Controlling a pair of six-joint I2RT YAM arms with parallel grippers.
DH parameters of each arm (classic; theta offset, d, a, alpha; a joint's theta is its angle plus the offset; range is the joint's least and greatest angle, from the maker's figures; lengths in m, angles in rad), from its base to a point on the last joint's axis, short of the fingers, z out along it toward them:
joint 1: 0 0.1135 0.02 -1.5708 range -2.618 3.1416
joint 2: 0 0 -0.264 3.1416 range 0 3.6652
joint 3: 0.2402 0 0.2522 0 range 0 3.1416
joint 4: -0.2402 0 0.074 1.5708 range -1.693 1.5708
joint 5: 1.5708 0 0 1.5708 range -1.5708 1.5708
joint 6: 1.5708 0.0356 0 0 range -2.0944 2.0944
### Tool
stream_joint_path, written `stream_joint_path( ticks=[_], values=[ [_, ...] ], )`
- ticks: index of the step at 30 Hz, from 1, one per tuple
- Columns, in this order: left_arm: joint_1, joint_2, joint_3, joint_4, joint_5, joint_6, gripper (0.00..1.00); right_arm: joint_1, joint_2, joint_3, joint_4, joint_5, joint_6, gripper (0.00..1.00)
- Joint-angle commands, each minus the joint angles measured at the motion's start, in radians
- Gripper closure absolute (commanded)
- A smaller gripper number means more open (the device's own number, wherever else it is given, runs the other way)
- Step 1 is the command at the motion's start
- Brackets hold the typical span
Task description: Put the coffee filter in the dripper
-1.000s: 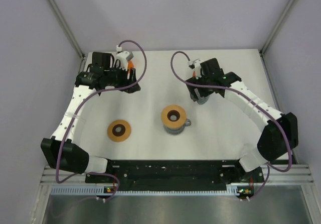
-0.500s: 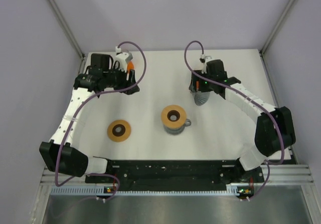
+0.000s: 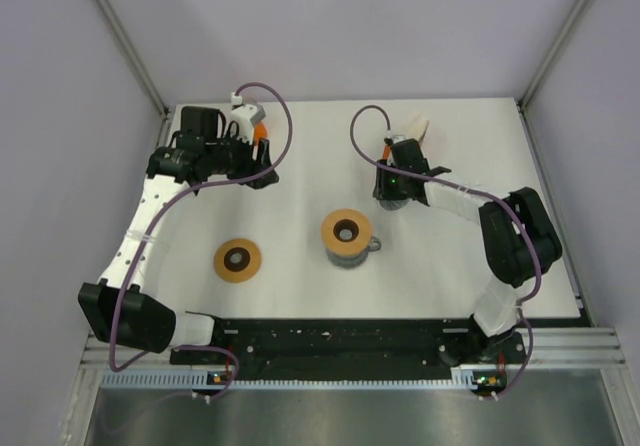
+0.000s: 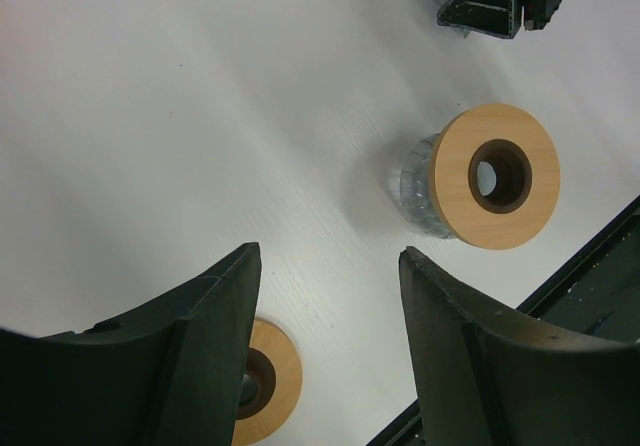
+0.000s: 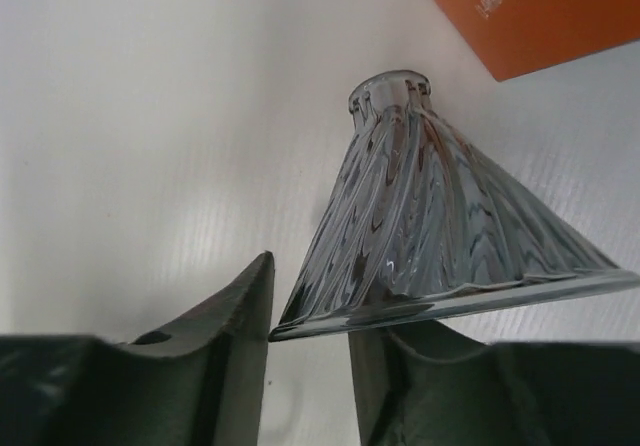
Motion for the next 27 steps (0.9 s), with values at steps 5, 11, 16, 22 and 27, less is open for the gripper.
stream_joint_path(
  ticks=[5, 11, 16, 22, 27],
  values=[
    [0.000, -0.050, 0.008, 0.023, 0.004, 0.020, 0.37, 0.004, 0.009, 0.059, -0.028, 0.007, -0.098, 0.97],
    [0.000, -0.051, 0.020, 0.014, 0.014, 0.023, 0.37, 0.031, -0.138, 0.105, -0.181, 0.105, -0.326, 1.00],
    [0.002, -0.038, 0.056, -0.023, 0.092, 0.026, 0.37, 0.117, -0.346, 0.122, -0.203, 0.294, -0.643, 1.00],
    [0.002, -0.039, 0.102, -0.041, 0.090, 0.023, 0.37, 0.380, -0.572, -0.020, -0.102, 0.426, -1.244, 1.00],
    [0.000, -0.051, 0.164, -0.077, 0.161, 0.046, 0.35, 0.625, -0.586, -0.100, -0.094, 0.683, -1.596, 1.00]
  ],
)
